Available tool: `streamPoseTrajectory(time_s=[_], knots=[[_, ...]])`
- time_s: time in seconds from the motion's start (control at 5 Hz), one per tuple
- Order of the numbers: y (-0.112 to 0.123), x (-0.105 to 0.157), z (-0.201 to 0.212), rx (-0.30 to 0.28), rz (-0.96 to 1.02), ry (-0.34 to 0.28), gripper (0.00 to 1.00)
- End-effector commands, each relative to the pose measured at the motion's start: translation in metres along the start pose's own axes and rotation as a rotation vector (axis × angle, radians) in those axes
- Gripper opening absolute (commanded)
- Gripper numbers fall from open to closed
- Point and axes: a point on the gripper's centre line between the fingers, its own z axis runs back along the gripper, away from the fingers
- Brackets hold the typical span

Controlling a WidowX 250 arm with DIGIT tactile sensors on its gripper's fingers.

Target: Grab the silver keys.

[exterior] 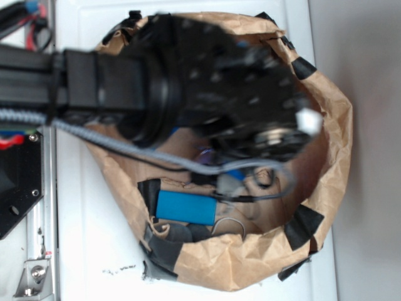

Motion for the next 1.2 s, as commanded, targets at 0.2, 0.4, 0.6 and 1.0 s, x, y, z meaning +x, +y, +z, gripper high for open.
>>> streamPoseTrajectory(time_s=[0.2, 0.4, 0.6, 1.0], knots=[[-0.006, -0.008, 0.081, -0.122, -0.085, -0.195, 0.0], [-0.006, -0.005, 0.081, -0.116, -0.063, -0.168, 0.0], [-0.007, -0.005, 0.079, -0.113, -0.054, -0.148, 0.0], [-0.007, -0.006, 0.076, -0.114, -0.047, -0.134, 0.0]])
